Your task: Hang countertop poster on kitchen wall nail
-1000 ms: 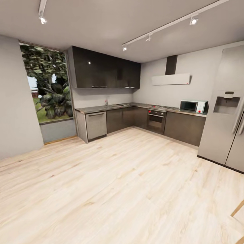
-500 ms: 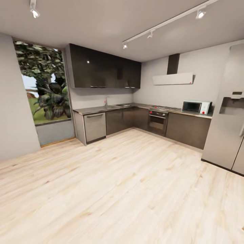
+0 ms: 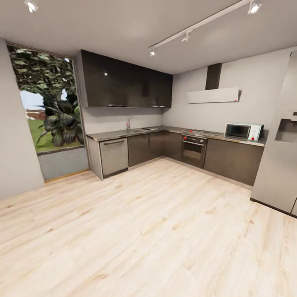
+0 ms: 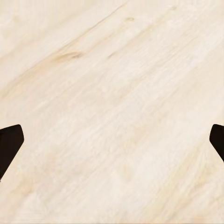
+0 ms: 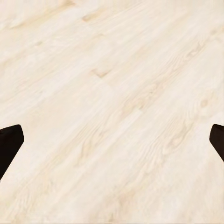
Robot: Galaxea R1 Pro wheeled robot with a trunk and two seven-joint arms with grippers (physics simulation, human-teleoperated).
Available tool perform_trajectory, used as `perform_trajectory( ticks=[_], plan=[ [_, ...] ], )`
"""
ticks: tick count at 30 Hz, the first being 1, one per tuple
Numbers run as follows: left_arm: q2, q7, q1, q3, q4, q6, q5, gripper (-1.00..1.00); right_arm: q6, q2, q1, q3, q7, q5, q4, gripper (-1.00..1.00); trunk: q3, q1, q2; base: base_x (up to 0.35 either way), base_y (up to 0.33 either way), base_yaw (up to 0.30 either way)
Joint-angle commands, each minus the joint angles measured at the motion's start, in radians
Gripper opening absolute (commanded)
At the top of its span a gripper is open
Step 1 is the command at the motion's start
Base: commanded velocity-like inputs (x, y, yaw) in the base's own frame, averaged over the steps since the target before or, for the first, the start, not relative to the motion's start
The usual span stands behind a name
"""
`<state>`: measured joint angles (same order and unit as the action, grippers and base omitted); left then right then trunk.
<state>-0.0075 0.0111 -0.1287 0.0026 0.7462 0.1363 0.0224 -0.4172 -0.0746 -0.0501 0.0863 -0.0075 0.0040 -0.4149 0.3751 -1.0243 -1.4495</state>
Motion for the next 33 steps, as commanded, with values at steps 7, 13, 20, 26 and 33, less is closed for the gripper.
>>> perform_trajectory(
  ticks=[7, 13, 20, 26, 33],
  plan=[
    [0.0, 0.001, 0.0, 0.0, 0.001, 0.002, 0.002, 1.0, -0.003, 0.0, -0.001, 0.001, -0.001, 0.001, 0.001, 1.0, 0.001, -0.001, 0.0, 0.333, 0.0, 0.0],
    [0.0, 0.001, 0.0, 0.001, 0.001, 0.002, 0.003, 1.0, -0.003, 0.001, -0.001, 0.001, -0.001, 0.001, 0.001, 1.0, 0.001, -0.001, 0.0, 0.333, 0.0, 0.0],
    [0.0, 0.001, 0.0, 0.001, 0.001, 0.002, 0.002, 1.0, -0.003, 0.001, -0.001, 0.001, -0.001, 0.001, 0.001, 1.0, 0.001, -0.001, 0.0, 0.333, 0.0, 0.0],
    [0.0, 0.001, 0.0, 0.001, 0.001, 0.002, 0.003, 1.0, -0.003, 0.001, -0.001, 0.001, -0.002, 0.001, 0.002, 1.0, 0.001, -0.001, 0.0, 0.333, 0.0, 0.0],
    [0.0, 0.001, 0.0, 0.0, 0.001, 0.002, 0.002, 1.0, -0.003, 0.001, -0.001, 0.001, -0.001, 0.002, 0.002, 1.0, 0.001, -0.001, 0.0, 0.333, 0.0, 0.0]
  ],
)
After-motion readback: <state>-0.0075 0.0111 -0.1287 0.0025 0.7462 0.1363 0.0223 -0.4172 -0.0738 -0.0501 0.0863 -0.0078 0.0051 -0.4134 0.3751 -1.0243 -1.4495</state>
